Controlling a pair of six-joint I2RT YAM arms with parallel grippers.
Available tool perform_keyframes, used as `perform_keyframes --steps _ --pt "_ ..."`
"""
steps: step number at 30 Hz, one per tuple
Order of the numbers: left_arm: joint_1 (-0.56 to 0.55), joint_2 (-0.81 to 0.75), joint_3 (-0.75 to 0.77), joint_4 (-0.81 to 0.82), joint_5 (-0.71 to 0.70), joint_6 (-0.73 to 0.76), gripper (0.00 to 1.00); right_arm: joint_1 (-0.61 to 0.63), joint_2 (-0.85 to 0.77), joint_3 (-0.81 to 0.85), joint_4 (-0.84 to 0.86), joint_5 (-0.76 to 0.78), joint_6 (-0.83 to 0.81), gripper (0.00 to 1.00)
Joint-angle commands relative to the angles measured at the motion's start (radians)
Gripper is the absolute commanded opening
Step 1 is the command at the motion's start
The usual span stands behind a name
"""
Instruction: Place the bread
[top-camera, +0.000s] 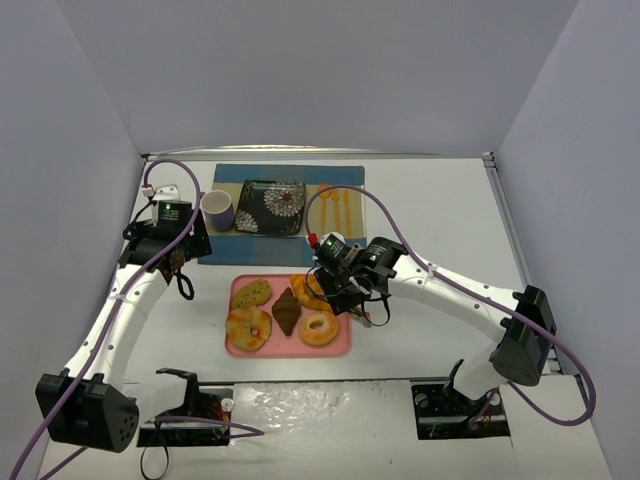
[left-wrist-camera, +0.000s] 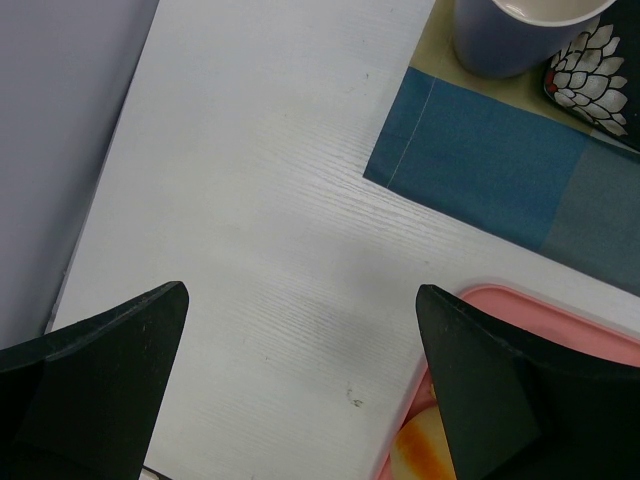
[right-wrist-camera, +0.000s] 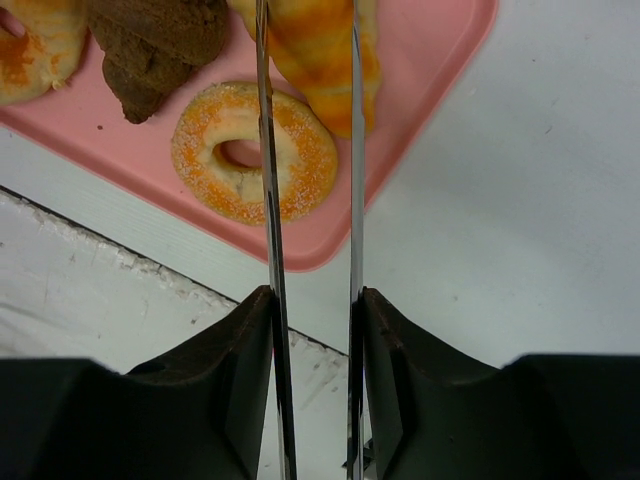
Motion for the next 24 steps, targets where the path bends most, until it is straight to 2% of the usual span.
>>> perform_keyframes --steps 1,16,24 --pt "0.002 -0.017 0.026 0.016 -0.024 0.0 0.97 0.007 -0.004 0.085 0.005 0.005 0.009 0.01" --pt "0.002 -0.01 0.032 0.017 -0.027 0.0 0.97 0.02 0.035 0.262 -0.048 0.099 0.003 0.0" --pt "0.002 -0.015 0.032 0.013 -0.026 -0.006 0.97 0.018 0.193 0.462 -0.027 0.23 -0.021 0.0"
